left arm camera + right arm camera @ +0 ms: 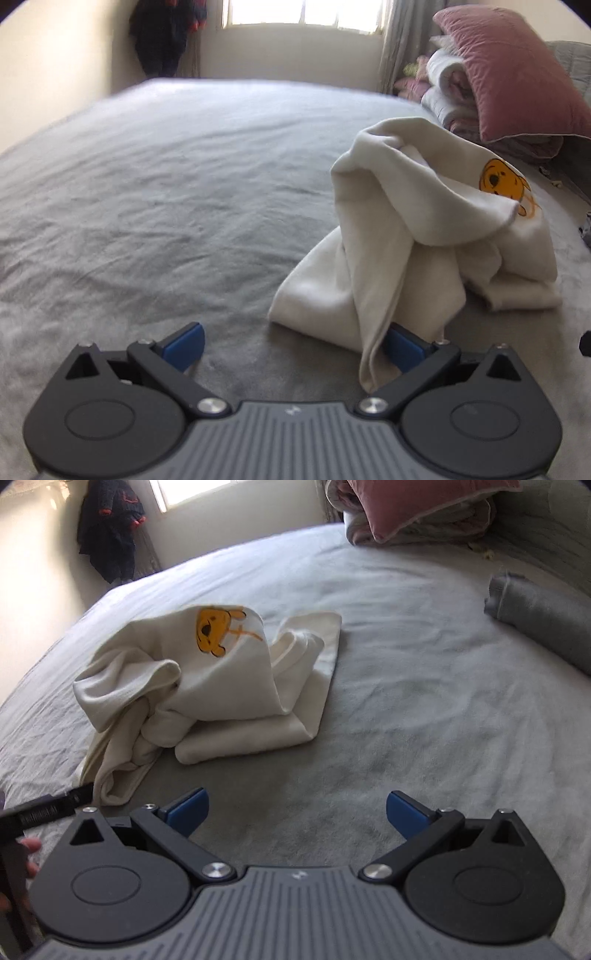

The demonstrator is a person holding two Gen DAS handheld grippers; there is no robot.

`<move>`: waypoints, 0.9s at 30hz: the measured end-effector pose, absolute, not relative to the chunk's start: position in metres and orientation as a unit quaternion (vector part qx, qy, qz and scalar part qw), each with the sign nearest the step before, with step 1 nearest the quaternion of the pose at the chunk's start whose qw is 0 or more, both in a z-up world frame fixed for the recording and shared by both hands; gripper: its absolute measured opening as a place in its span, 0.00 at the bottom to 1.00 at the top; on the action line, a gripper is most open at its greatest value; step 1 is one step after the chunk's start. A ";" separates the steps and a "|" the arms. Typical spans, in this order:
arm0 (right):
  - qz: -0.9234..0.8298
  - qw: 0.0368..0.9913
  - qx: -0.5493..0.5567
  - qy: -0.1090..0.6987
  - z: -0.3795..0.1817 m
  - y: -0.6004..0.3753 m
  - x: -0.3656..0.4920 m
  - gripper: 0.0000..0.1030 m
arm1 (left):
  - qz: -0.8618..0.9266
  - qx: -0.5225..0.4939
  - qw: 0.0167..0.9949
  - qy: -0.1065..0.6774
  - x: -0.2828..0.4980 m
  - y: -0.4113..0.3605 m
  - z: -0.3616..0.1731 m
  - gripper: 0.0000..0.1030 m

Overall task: Fold clothes
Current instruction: 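Grasp the sweatshirt fabric with the right gripper while the left gripper hovers nearby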

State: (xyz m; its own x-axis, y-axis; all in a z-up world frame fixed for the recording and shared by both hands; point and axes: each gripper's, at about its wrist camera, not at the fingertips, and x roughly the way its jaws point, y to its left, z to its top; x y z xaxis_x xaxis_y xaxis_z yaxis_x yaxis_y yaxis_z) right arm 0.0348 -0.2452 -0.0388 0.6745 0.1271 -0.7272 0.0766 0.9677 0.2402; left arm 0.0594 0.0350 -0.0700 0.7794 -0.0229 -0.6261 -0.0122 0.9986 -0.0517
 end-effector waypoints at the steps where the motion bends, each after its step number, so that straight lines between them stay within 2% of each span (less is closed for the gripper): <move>1: 0.016 0.901 0.138 0.412 -0.042 -0.246 0.036 1.00 | -0.003 -0.027 0.946 0.323 0.057 0.035 -0.072 1.00; 8: 0.002 0.895 0.159 0.416 -0.053 -0.243 0.035 1.00 | -0.004 -0.044 0.951 0.306 0.054 0.044 -0.080 1.00; 15: 0.005 0.902 0.017 0.432 -0.064 -0.211 0.033 1.00 | -0.005 -0.049 0.950 0.308 0.051 0.045 -0.083 1.00; 27: -0.003 0.897 0.028 0.441 -0.062 -0.214 0.031 1.00 | -0.006 -0.049 0.950 0.308 0.051 0.044 -0.084 1.00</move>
